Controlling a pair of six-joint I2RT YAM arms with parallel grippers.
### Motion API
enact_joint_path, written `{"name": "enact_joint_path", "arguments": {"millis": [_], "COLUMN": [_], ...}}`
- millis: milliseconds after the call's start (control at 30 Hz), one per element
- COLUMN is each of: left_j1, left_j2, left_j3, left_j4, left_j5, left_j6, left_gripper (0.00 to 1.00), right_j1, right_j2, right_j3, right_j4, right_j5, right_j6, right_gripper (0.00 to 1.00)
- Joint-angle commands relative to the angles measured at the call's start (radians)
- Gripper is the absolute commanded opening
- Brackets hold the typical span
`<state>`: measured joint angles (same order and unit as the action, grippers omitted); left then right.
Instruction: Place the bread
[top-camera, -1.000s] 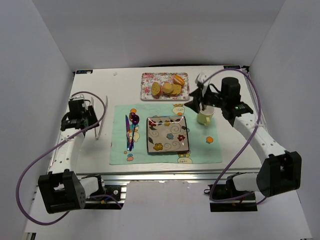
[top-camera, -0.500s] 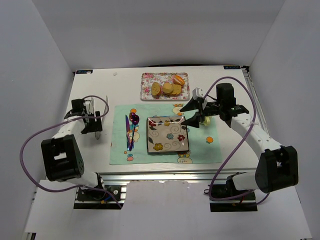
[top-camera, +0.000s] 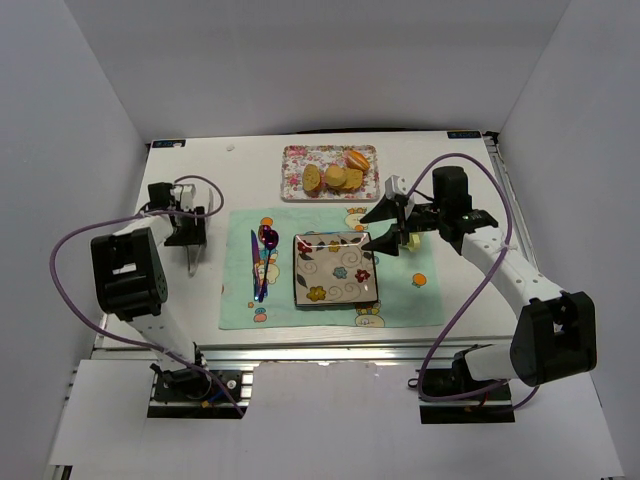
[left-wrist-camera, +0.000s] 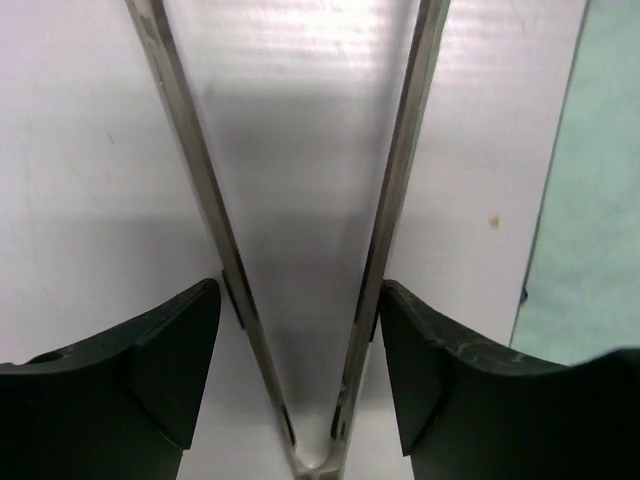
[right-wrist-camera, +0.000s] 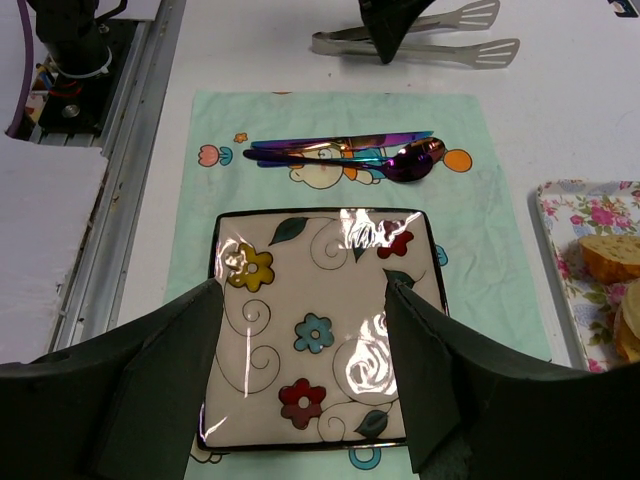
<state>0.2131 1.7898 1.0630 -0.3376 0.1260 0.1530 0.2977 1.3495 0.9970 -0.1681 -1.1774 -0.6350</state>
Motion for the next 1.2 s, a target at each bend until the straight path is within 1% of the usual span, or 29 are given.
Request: {"name": "enact_joint_path", "arguments": {"millis": [0, 133, 167, 233, 267, 333, 400, 467, 567, 667, 733, 800, 900, 1033, 1167], "left_j1": [0.000, 0.000, 0.000, -0.001, 0.000, -0.006, -0.030, -0.084, -0.204, -0.310, -0.365, -0.425, -0.483, -0.533, -0.559], "left_j2": [0.056, 0.042, 0.029, -0.022, -0.042, -0.113, -0.163, -0.220, -0.249, -0.216, -0.183, -0.150, -0.091, -0.038, -0.008], "left_j3": [0.039, 0.006, -0.019, -0.045, -0.049, -0.037, -0.017, 0.035, 0.102, 0.159, 0.200, 0.252, 0.339, 0.445, 0.507], "left_j4": [0.035, 0.029, 0.034, 0.045, 0.044, 0.040, 0.029, 0.025, 0.057, 0.058, 0.052, 0.007, -0.048, -0.116, -0.167], "left_j5": [0.009, 0.011, 0.009, 0.011, 0.015, 0.048, 0.086, 0.103, 0.128, 0.128, 0.120, 0.102, 0.085, 0.050, 0.006], "left_j6": [-0.011, -0.020, -0.022, -0.042, -0.056, -0.116, -0.177, -0.273, -0.409, -0.464, -0.479, -0.473, -0.469, -0.453, -0.439], "left_gripper": [0.55, 0.29, 0.24, 0.17, 0.17, 0.17, 0.20, 0.24, 0.30, 0.32, 0.33, 0.34, 0.34, 0.36, 0.42], "right_j1": [0.003, 0.002, 0.001, 0.000, -0.001, -0.005, -0.010, -0.017, -0.034, -0.050, -0.058, -0.067, -0.078, -0.095, -0.107], "right_j2": [0.004, -0.010, -0.010, -0.012, -0.013, -0.014, -0.015, -0.014, -0.015, -0.016, -0.021, -0.030, -0.049, -0.071, -0.085], "right_j3": [0.010, 0.009, 0.008, 0.006, 0.006, 0.007, 0.009, 0.015, 0.023, 0.020, 0.017, 0.010, -0.004, -0.025, -0.039], "right_j4": [-0.017, -0.028, -0.031, -0.040, -0.043, -0.051, -0.055, -0.060, -0.057, -0.042, -0.033, -0.021, -0.003, 0.014, 0.020], "right_j5": [-0.004, 0.014, 0.018, 0.021, 0.023, 0.026, 0.028, 0.031, 0.028, 0.024, 0.021, 0.018, 0.014, 0.012, 0.008], "right_j6": [-0.003, -0.015, -0.019, -0.023, -0.025, -0.027, -0.032, -0.035, -0.035, -0.023, -0.010, 0.001, 0.016, 0.030, 0.035], "right_gripper": [0.71, 0.71, 0.71, 0.71, 0.71, 0.71, 0.71, 0.71, 0.71, 0.71, 0.72, 0.72, 0.72, 0.72, 0.72]}}
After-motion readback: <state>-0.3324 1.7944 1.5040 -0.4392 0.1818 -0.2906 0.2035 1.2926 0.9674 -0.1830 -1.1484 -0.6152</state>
